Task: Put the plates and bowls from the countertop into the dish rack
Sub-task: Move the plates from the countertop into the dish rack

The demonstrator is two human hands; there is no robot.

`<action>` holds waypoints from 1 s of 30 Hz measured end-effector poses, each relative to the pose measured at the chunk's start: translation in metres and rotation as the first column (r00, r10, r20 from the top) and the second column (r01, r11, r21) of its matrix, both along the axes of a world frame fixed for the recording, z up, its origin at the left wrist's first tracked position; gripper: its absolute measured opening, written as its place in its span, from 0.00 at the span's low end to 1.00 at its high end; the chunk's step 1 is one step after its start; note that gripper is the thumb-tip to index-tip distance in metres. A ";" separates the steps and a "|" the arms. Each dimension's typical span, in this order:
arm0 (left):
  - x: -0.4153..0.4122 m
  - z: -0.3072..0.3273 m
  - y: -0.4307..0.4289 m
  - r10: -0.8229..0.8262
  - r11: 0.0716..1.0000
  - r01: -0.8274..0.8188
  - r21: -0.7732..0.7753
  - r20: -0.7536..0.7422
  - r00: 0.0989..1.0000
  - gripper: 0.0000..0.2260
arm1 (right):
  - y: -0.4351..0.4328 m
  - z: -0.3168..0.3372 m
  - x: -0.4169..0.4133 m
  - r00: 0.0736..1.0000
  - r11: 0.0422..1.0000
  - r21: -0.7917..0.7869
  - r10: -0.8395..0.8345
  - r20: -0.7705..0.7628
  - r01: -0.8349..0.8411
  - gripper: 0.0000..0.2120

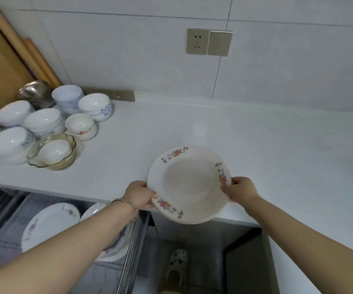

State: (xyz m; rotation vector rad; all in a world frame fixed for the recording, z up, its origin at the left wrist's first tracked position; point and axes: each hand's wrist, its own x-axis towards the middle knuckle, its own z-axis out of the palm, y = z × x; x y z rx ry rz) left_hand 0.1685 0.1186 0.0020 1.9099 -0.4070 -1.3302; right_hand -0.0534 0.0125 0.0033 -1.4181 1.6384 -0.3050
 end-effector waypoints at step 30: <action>0.280 -0.021 0.389 0.191 0.966 -0.206 0.159 0.107 0.976 0.15 | 0.363 -0.055 0.294 0.982 0.966 0.193 0.156 0.109 -0.175 0.07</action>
